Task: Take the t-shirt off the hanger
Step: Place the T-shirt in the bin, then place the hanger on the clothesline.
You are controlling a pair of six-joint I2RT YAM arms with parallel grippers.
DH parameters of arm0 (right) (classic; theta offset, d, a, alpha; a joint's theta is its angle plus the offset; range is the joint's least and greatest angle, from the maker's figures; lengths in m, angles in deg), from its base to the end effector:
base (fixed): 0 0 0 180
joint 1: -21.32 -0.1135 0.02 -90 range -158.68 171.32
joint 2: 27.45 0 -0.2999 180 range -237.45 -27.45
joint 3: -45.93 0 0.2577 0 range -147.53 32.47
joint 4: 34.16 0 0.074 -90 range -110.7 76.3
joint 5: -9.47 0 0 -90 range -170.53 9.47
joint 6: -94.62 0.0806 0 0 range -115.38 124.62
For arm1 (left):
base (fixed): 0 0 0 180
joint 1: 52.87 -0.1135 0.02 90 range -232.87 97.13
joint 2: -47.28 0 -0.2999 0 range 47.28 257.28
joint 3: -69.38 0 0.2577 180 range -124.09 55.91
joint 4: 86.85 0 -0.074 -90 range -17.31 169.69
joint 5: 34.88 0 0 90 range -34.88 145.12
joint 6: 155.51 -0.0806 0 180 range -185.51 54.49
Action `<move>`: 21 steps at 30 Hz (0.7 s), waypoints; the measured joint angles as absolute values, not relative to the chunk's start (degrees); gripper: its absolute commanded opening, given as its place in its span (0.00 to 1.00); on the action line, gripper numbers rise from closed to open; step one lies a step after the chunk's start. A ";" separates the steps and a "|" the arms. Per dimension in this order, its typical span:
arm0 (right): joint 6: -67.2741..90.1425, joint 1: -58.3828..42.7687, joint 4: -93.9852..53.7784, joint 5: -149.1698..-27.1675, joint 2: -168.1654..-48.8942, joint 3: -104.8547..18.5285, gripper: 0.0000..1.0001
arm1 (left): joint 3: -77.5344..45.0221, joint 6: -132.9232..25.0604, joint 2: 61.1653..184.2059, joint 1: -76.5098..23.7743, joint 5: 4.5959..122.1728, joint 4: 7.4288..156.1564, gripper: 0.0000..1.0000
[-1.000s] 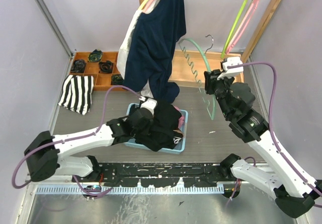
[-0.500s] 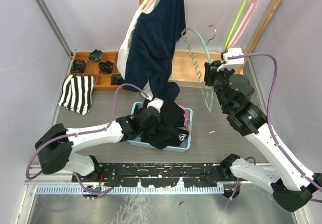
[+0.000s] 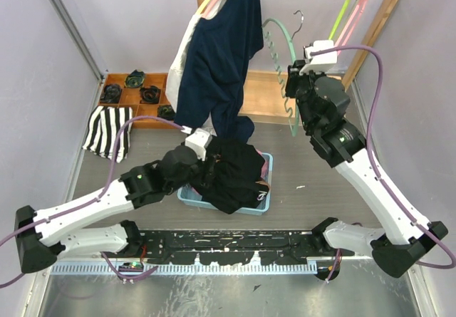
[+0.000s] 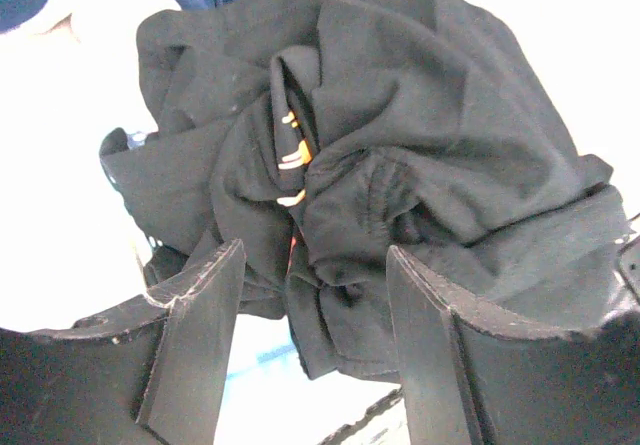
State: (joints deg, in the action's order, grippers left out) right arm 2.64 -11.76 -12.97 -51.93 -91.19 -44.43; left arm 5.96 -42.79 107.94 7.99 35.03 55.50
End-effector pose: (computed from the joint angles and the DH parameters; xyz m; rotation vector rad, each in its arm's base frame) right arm 0.2404 0.1106 0.5116 -0.0486 1.4872 0.0705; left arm 0.1475 -0.2077 0.3017 0.5184 2.1122 -0.4670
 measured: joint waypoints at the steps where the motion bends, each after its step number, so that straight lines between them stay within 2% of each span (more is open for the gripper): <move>1: 2.55 -11.04 -12.99 -52.26 -91.96 -45.02 0.01 | 5.85 -42.97 106.63 7.99 35.03 55.37 0.67; 10: 2.53 -5.68 -12.88 -56.67 -96.66 -52.87 0.01 | 5.78 -45.59 97.50 8.04 34.48 55.55 0.70; 16: 2.75 -1.60 -12.95 -60.19 -99.04 -59.23 0.01 | 10.35 -47.32 89.17 8.04 33.95 62.04 0.74; 21: 3.43 2.12 -12.88 -63.27 -102.58 -63.08 0.01 | 11.18 -47.86 88.10 8.04 33.85 64.64 0.74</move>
State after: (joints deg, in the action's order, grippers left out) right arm 3.43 2.12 -12.88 -63.27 -102.58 -63.08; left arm 11.18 -47.86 88.10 8.04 33.85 64.64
